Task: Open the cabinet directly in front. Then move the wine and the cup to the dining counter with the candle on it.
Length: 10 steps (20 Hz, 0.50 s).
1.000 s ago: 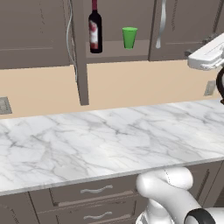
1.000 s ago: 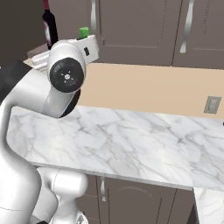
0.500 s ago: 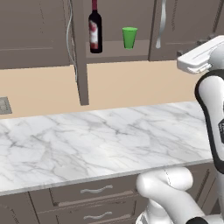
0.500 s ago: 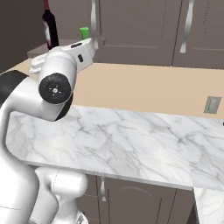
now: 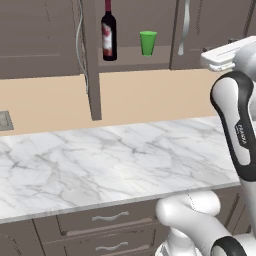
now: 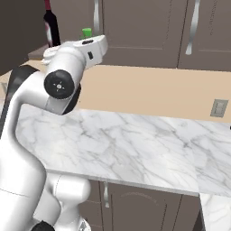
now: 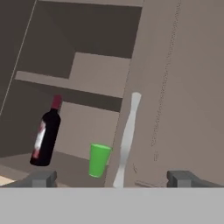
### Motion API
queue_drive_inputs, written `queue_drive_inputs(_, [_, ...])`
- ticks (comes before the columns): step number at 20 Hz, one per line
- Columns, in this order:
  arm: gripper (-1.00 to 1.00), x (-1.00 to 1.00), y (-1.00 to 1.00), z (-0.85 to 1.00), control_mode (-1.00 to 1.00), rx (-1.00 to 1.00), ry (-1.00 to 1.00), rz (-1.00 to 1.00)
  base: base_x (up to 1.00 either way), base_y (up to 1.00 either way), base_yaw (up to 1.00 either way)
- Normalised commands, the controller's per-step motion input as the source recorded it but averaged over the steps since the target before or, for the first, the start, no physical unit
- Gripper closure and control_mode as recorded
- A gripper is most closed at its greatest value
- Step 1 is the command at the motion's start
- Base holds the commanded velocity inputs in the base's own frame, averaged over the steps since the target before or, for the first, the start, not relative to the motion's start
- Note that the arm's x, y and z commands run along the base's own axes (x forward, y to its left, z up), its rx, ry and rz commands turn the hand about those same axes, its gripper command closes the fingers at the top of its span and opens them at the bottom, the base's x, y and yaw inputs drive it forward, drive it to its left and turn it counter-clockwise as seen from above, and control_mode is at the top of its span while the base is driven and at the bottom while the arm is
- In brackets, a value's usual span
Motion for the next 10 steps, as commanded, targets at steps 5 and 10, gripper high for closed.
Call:
queue_drive_inputs(5, [-1.0,0.52,-0.28,0.04,-1.0,0.08,0.02,0.0,0.0,0.0,0.0])
queue_drive_inputs(10, [-1.0,0.81,-0.02,0.0,-1.0,0.0,0.15,0.0,0.0,0.0,0.0])
